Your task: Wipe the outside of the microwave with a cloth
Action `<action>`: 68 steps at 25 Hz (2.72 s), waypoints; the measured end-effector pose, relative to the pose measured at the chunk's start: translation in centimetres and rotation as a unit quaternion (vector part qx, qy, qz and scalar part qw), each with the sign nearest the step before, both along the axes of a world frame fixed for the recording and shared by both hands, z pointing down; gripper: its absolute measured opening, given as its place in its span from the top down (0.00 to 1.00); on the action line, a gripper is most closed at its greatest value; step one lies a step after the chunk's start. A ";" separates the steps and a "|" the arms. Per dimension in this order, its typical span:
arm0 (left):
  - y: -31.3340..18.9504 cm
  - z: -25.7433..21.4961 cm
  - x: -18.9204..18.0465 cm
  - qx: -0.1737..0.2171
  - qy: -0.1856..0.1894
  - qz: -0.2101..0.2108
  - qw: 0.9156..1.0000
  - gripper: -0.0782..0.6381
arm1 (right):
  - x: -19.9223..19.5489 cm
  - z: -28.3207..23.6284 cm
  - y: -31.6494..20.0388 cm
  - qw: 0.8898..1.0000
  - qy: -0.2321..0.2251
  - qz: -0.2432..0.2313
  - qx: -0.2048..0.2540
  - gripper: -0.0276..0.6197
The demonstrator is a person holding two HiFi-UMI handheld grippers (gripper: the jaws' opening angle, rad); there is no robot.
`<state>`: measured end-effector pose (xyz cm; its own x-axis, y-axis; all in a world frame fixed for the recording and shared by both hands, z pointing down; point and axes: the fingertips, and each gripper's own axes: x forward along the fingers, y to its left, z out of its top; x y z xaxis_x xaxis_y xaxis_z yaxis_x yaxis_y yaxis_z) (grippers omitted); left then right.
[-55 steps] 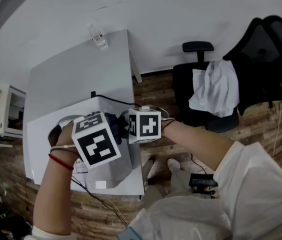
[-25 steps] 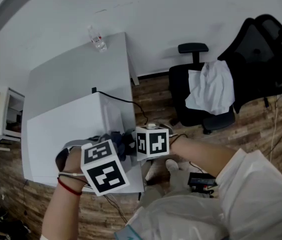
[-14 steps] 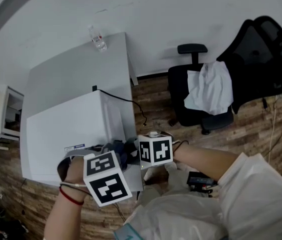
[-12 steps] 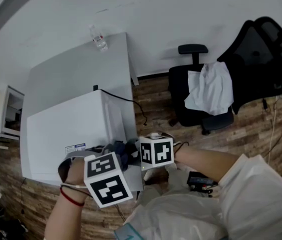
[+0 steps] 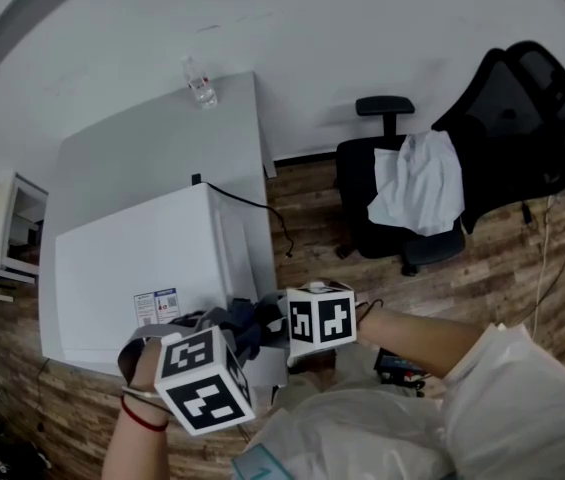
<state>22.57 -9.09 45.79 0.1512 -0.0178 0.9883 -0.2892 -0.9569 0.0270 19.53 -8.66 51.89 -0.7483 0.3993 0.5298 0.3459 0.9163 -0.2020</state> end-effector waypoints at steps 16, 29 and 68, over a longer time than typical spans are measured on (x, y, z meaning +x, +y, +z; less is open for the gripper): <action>2.0 -5.7 -7.7 0.080 0.100 -0.112 0.986 0.82 | -0.8 -10.4 -2.5 0.985 0.042 -0.079 0.148 0.86; -3.6 -3.3 -15.5 0.210 0.120 -0.170 0.955 0.81 | -7.7 -9.6 -7.4 0.960 0.126 -0.075 0.239 0.86; -11.7 -14.3 -14.5 0.452 0.380 -0.354 0.726 0.88 | -9.0 -19.1 -12.9 0.951 -0.200 0.226 0.071 0.88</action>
<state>8.11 -20.83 31.47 0.2836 -0.9452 0.1616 -0.9466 -0.3029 -0.1105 10.56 -21.55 32.74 -0.9796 -0.0643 0.1903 -0.0657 0.9978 -0.0006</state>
